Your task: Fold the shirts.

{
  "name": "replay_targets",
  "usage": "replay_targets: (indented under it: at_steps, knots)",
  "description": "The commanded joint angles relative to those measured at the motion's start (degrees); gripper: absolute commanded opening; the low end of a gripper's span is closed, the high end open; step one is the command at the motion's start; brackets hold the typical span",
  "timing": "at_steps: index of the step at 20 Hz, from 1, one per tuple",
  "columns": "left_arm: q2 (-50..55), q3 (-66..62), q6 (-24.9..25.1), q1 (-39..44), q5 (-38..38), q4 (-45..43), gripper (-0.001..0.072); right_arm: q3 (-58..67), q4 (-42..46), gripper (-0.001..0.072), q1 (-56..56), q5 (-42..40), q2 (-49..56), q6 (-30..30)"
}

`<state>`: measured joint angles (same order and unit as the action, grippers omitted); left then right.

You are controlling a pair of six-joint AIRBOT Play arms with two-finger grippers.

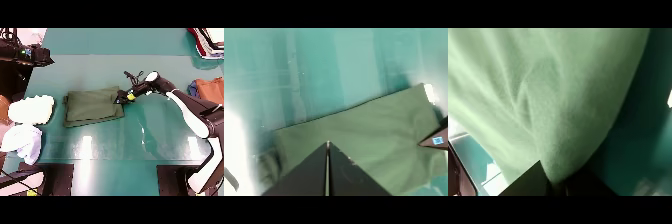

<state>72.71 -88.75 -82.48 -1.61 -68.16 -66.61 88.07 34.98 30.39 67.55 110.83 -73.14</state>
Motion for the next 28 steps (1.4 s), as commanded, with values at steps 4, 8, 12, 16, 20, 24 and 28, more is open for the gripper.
replay_targets:
  at_steps: [4,8,12,16,20,24,28]
  knots:
    - [0.02,0.00,0.00,5.31,0.15,0.98,0.0025,4.37,-0.17,0.0017,-6.86,-0.83,-4.61,1.18]
    - [0.02,0.00,0.02,11.87,0.81,0.98,0.0025,4.37,9.07,0.0017,-21.44,-0.79,-14.23,-2.25]
    - [0.02,0.00,0.00,16.37,3.58,0.96,0.0025,4.37,16.26,0.0017,-38.73,1.11,-21.16,-5.49]
    - [0.02,0.00,0.00,18.62,5.64,1.01,0.0025,4.39,15.98,0.0017,-53.94,-0.09,-24.63,-5.49]
    - [0.02,0.00,-0.07,19.19,5.60,1.07,0.0026,4.39,15.56,0.0016,-63.28,-0.42,-24.98,-5.46]
    - [0.04,0.00,-0.07,19.19,5.62,1.07,0.0026,4.92,14.32,0.0016,-66.31,-2.03,-24.96,-5.01]
    - [0.04,0.00,-0.04,19.19,5.62,1.05,0.0026,12.72,12.63,0.0017,-65.70,-0.94,-25.00,-2.86]
